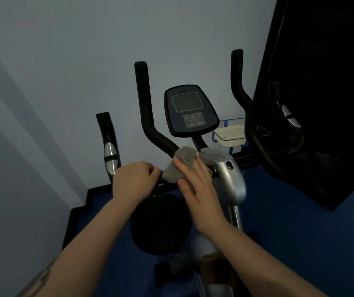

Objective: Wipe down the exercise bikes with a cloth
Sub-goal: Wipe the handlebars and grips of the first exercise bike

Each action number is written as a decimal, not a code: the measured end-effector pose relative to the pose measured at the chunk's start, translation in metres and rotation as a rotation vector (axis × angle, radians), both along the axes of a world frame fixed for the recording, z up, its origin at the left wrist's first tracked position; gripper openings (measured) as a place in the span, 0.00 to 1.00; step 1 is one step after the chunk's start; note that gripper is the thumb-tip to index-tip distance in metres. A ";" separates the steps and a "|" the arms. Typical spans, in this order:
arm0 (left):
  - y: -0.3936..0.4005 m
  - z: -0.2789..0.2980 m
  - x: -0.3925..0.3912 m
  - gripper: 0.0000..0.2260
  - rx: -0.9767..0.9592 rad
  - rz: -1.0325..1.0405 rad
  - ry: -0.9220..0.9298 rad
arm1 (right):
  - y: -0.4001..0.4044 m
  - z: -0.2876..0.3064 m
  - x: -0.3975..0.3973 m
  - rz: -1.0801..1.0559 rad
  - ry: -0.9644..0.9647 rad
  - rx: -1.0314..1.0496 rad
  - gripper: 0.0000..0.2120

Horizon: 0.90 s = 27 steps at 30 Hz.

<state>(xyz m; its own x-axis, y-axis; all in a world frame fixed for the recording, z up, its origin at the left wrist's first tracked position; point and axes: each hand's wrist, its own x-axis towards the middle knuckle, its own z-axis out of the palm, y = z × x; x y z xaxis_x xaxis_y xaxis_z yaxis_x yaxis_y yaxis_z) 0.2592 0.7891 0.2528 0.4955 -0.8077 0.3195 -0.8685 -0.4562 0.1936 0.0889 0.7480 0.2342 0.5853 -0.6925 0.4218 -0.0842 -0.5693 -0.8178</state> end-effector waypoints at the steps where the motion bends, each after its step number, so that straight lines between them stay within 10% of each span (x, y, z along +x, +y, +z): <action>1: 0.000 0.001 0.001 0.20 0.000 -0.011 0.012 | 0.006 -0.005 -0.002 0.019 -0.024 0.041 0.21; 15: 0.015 0.018 0.016 0.14 0.111 -0.300 0.152 | -0.031 0.034 0.020 0.102 0.216 -0.123 0.21; 20: 0.010 0.033 0.051 0.04 -0.298 -0.246 -0.095 | -0.028 0.027 0.017 0.076 0.260 -0.199 0.24; 27: 0.005 0.017 0.046 0.25 -0.247 -0.049 -0.056 | -0.052 0.054 0.056 -0.022 0.435 -0.163 0.25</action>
